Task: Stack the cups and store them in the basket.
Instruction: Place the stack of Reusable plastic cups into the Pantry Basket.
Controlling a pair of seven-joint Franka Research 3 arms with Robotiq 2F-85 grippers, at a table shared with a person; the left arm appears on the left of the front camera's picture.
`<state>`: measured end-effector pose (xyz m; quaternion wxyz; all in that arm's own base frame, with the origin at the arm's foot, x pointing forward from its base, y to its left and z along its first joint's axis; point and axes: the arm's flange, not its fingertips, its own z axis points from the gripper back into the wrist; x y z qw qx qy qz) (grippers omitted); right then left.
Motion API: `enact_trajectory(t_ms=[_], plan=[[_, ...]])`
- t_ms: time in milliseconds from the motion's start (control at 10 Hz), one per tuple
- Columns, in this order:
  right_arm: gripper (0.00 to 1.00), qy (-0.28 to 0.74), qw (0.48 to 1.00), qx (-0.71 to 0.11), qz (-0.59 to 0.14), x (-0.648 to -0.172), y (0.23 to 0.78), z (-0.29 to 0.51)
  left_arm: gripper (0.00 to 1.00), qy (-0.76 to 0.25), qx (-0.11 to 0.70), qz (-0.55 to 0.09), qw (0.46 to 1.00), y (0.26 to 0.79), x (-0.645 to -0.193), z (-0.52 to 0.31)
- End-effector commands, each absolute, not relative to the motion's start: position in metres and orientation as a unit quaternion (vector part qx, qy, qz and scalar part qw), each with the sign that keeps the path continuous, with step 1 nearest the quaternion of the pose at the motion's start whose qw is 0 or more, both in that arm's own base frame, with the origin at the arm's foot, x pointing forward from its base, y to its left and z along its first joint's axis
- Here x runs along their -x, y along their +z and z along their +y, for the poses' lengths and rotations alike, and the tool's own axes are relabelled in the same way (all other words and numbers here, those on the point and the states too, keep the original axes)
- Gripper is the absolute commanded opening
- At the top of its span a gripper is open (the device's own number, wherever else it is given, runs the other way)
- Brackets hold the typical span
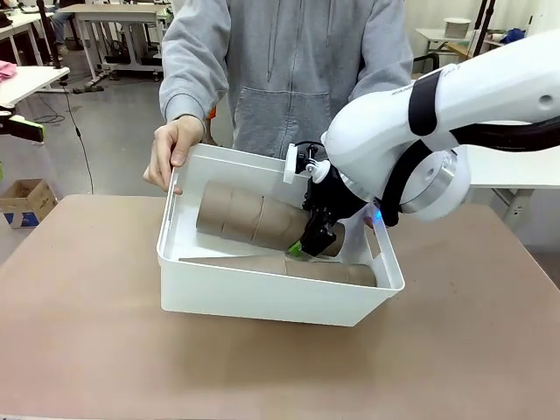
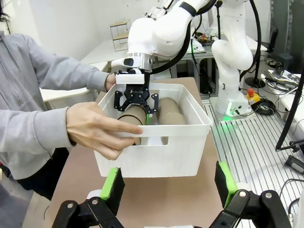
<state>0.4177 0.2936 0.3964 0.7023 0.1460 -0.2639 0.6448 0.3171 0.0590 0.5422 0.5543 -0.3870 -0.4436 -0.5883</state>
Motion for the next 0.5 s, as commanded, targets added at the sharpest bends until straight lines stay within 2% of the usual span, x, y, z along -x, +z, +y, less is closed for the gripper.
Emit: enact_trajectory(t_ms=[0,100,200,400], plan=[[0.84,0.648,0.697,-0.137,-0.277,-0.425,0.398,0.291,1.00,-0.584,0.392,-0.446,0.554,0.545,-0.316,0.058],[0.84,0.649,0.695,-0.138,-0.278,-0.426,0.397,0.289,1.00,-0.584,0.392,-0.446,0.554,0.545,-0.316,0.058],[1.00,0.650,0.694,-0.138,-0.278,-0.426,0.399,0.286,1.00,-0.584,0.392,-0.446,0.554,0.545,-0.316,0.058],[1.00,0.654,0.689,-0.147,-0.275,-0.419,0.409,0.278,1.00,-0.584,0.392,-0.446,0.554,0.545,-0.316,0.058]])
